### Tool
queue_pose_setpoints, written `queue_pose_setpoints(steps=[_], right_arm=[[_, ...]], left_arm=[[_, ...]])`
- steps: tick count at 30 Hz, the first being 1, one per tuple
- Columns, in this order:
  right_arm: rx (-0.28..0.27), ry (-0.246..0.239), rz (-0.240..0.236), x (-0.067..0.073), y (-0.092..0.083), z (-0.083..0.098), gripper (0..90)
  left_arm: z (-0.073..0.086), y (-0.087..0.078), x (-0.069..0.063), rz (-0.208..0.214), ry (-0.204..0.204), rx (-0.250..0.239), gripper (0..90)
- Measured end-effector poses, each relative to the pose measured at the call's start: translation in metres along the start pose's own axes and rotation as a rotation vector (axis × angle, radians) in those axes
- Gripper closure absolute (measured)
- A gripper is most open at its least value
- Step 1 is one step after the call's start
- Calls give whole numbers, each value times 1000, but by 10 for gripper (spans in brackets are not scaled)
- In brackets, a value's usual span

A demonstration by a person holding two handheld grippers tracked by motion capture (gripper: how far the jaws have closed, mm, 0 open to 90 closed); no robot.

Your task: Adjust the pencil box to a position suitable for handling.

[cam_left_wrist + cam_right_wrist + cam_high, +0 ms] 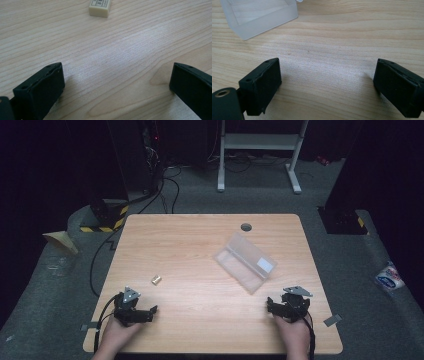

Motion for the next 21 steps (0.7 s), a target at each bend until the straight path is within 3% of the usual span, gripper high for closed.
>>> queue_pose_setpoints(steps=[17,20,21], right_arm=[[1,-12,-2,0,0,0,83],[-2,-12,-5,0,-1,0,142],[-19,-12,-35,1,-5,0,177]], left_arm=[[1,-1,-1,1,13,-2,1],[1,-1,-1,1,15,-5,2],[1,-1,-1,0,15,-5,2]])
Point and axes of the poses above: each handheld gripper's, and its own axes: y roughly forward along the jaws, z roughly out of its underside, x roughly to its left, the point moved 8 cm from there along y, roughly forward along the jaws, and after that the axes turned 14 degrees about x, right-handed, at the moved point
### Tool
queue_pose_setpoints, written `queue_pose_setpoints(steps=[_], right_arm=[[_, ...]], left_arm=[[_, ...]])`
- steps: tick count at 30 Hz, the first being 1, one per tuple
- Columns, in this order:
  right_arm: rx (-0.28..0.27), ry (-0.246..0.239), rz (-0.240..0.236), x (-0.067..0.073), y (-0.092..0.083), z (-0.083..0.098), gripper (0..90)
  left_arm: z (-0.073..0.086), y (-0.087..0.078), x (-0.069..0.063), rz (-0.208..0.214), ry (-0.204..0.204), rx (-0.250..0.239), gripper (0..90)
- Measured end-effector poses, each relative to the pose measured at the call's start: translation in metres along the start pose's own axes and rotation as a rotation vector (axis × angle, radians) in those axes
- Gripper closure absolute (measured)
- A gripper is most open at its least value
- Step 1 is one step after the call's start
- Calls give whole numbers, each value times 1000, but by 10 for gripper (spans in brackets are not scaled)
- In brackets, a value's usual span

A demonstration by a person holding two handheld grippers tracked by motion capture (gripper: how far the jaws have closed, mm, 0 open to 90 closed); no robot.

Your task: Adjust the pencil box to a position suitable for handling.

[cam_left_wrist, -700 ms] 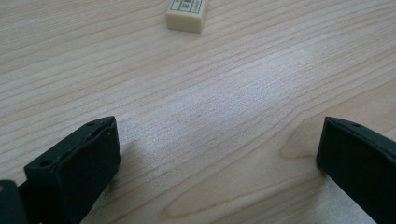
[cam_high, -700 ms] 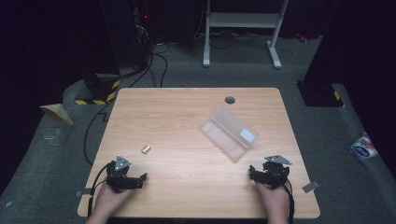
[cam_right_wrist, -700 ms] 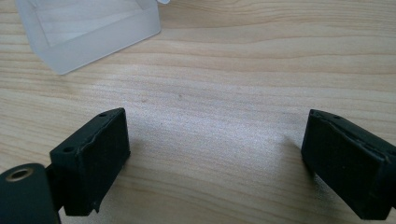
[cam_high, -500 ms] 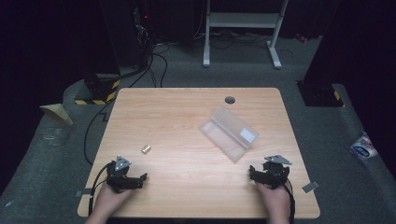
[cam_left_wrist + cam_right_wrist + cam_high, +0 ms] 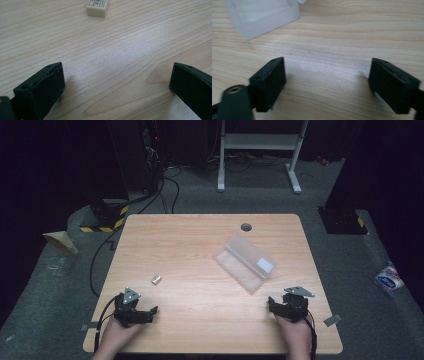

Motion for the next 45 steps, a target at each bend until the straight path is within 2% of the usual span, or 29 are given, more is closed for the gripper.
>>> queue_pose_setpoints(steps=[1,4,6,8,10,12,13,15,17,22,24,25,26,30,31,32,33,34,35,37,45], right_arm=[[0,0,0,0,0,0,177],[-77,-7,-30,5,-10,-5,224],[-104,-27,-31,10,-14,-8,240],[-113,-28,-37,13,-15,-10,246],[-144,-47,-64,26,-19,-17,281],[-150,-51,-75,31,-20,-20,293],[-159,-72,-92,41,-20,-26,328],[-166,-84,-96,46,-20,-29,339],[-183,-114,-100,58,-18,-37,365],[-171,-121,-104,73,-7,-52,394],[-166,-116,-111,76,-4,-55,375],[-159,-95,-103,77,2,-61,321],[-144,-92,-110,79,5,-64,331],[-135,-130,-119,87,11,-72,403],[-134,-140,-106,89,11,-75,413],[-129,-149,-97,92,12,-77,441],[-119,-162,-109,98,15,-81,520],[-112,-165,-118,101,17,-83,553],[-112,-165,-118,101,17,-83,553],[-96,-179,-124,111,21,-90,604],[-67,-158,-97,118,34,-101,699]], left_arm=[[0,0,0,1,-2,0,2],[0,0,0,1,-3,0,2],[0,0,0,1,-4,-1,1],[0,0,0,1,-5,0,2],[0,0,-1,3,-14,-1,4],[0,0,-1,0,-15,-2,6],[0,0,-1,-2,-14,-2,6],[0,0,0,-4,-12,-2,10],[1,-1,0,-5,-12,-2,11],[1,-1,-1,-2,-8,-3,16],[0,-1,-1,0,-7,-5,18],[0,-1,-1,1,-6,-8,25],[0,-1,-1,2,-4,-9,28],[0,-1,-1,6,1,-11,35],[0,-1,-1,5,2,-11,36],[0,-1,-1,6,1,-11,38],[0,-1,-2,8,1,-13,40],[0,-1,-2,9,3,-14,43],[0,-1,-2,9,3,-14,46],[0,-1,-2,10,6,-16,50],[1,-2,-2,13,5,-17,63]])
Point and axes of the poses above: each handheld gripper's, and its own axes: y roughly forward along the jaws, z roughly out of its underside, x roughly to its left, the point moved 8 cm from there along y, roughly forward along the jaws, and after that the axes turned 14 degrees about x, right-handed, at the moved point
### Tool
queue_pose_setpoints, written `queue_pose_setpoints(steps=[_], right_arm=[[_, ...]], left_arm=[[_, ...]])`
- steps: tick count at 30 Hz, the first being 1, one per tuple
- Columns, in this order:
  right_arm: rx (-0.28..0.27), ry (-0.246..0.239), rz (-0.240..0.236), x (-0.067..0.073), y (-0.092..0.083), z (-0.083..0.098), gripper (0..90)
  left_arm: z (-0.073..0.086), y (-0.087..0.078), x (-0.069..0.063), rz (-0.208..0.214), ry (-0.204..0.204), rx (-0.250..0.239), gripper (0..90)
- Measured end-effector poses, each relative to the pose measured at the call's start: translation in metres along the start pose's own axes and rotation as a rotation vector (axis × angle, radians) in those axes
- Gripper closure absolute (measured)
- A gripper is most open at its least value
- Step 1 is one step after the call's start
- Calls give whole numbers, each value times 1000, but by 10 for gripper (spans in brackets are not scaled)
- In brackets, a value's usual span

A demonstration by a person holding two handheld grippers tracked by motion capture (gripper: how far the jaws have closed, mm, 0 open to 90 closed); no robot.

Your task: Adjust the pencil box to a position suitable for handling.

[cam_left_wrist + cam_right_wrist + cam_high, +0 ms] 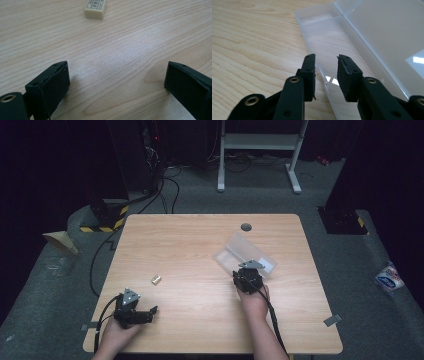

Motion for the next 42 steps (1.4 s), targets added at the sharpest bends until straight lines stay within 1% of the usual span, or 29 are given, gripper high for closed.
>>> queue_pose_setpoints(steps=[1,2,3,4,5,6,8,13,15,16,17,19,20,22,24,25,28,30,31,35,36,37,38,39,40,41,42], right_arm=[[0,0,0,0,0,0,699],[16,-3,6,2,4,0,735],[16,-3,6,2,4,0,735],[25,-6,12,2,7,1,768],[32,-8,17,2,8,2,779],[32,-8,17,2,8,2,779],[36,-18,29,3,9,3,823],[37,-41,25,4,8,5,829],[42,-32,17,5,7,8,829],[43,-38,13,6,6,12,828],[43,-38,13,6,6,12,828],[38,-54,12,6,4,18,828],[38,-54,12,6,4,18,828],[36,-66,11,6,-1,25,828],[36,-66,11,6,-3,27,826],[35,-66,11,6,-7,33,824],[32,-74,6,4,-12,40,818],[33,-70,5,4,-14,43,816],[32,-71,8,2,-17,48,809],[26,-68,13,-2,-22,53,798],[17,-65,6,-1,-26,55,772],[17,-65,6,-1,-26,55,772],[5,-74,5,0,-28,54,752],[-12,-77,-11,6,-32,51,717],[-12,-77,-11,6,-32,51,717],[-34,-74,-32,13,-34,46,682],[-35,-68,-40,17,-34,43,660]], left_arm=[[0,0,0,0,3,-1,63],[0,0,0,1,1,-4,68],[0,0,0,1,1,-4,69],[0,0,0,2,0,-4,70],[0,0,0,2,0,-4,70],[0,0,0,1,0,-5,70],[0,0,0,2,0,-4,70],[0,0,0,4,1,-4,73],[0,0,0,3,1,-4,74],[0,0,0,3,1,-4,74],[0,0,0,3,1,-4,74],[0,0,0,3,0,-4,74],[0,0,0,3,0,-4,75],[0,0,0,2,0,-4,75],[0,0,0,2,0,-4,75],[0,0,0,2,0,-4,75],[0,0,0,-1,-2,-6,76],[0,0,0,-2,-2,-6,77],[0,0,1,-4,-1,-6,78],[0,0,1,-5,0,-6,78],[0,0,1,-5,0,-6,78],[0,0,1,-5,0,-6,78],[0,0,1,-5,1,-6,78],[-1,0,1,-5,-1,-7,79],[-1,0,1,-5,-1,-7,79],[-1,0,1,-6,-1,-7,79],[0,0,1,-6,-1,-7,80]])
Point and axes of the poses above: each handheld gripper's, and its own axes: y roughly forward along the jaws, z roughly out of its underside, x roughly to its left, the point moved 8 cm from there along y, roughly forward along the jaws, and after that the axes turned 14 degrees about x, right-handed, at the moved point
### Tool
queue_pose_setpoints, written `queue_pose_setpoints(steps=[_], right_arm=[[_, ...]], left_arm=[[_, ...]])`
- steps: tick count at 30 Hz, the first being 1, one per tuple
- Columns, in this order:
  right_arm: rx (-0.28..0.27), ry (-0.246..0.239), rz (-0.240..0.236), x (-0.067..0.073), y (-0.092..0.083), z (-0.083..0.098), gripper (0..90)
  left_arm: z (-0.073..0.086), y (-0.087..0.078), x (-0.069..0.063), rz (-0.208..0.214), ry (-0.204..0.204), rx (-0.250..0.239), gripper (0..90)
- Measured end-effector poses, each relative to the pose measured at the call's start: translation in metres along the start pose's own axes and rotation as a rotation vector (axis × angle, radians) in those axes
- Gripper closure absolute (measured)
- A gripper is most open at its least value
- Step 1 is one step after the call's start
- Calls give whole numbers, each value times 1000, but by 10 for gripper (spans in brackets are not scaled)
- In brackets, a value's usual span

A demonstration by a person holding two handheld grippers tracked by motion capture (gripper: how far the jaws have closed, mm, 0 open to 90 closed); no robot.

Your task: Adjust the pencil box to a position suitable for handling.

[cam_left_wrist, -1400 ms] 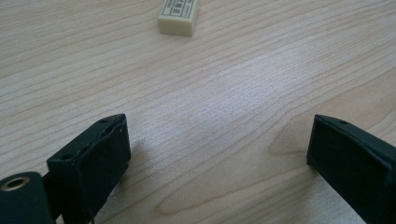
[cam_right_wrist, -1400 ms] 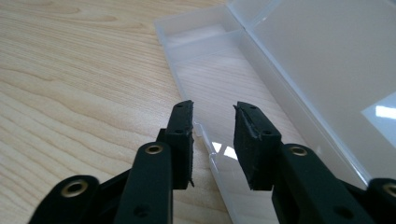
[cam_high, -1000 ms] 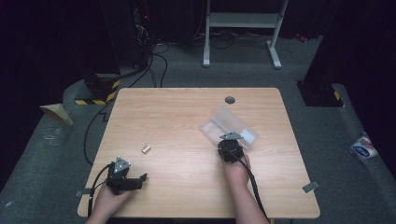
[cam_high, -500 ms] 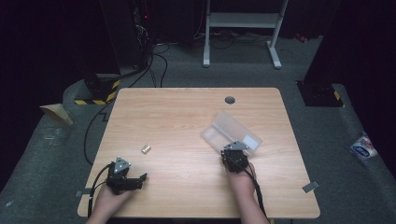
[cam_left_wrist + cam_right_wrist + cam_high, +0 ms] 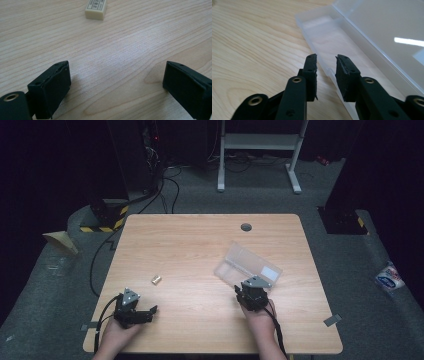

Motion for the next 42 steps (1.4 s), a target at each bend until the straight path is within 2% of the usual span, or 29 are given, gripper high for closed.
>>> queue_pose_setpoints(steps=[4,7,8,12,17,20,21,24,32,35,36,37,42], right_arm=[[-6,9,-7,10,9,-13,605],[-2,8,-11,14,16,-20,602],[1,11,-5,17,23,-27,606],[19,17,23,19,36,-37,650],[60,12,25,19,46,-39,686],[71,5,21,21,47,-37,687],[73,-16,19,24,45,-35,690],[72,-36,7,29,41,-30,688],[61,-48,-23,39,29,-12,665],[55,-68,-41,46,22,-2,576],[55,-68,-41,46,22,-2,576],[52,-65,-59,51,21,0,530],[45,-72,-81,60,24,-4,481]], left_arm=[[0,0,0,-1,-1,0,80],[0,0,0,0,0,0,81],[0,0,0,3,0,-1,81],[0,0,0,4,0,-1,84],[0,0,0,6,2,-2,85],[0,0,0,6,4,-1,85],[0,0,0,7,4,-1,85],[0,0,0,7,4,0,86],[0,0,0,4,0,-1,86],[0,0,1,-1,6,0,88],[0,0,1,-1,6,0,88],[0,0,1,0,5,0,89],[0,0,1,-1,5,0,90]])
Point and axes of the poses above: each handheld gripper's, and its own axes: y roughly forward along the jaws, z roughly out of its underside, x roughly to its left, the point moved 8 cm from there along y, roughly forward along the jaws, and after that the axes turned 14 degrees about x, right-handed, at the moved point
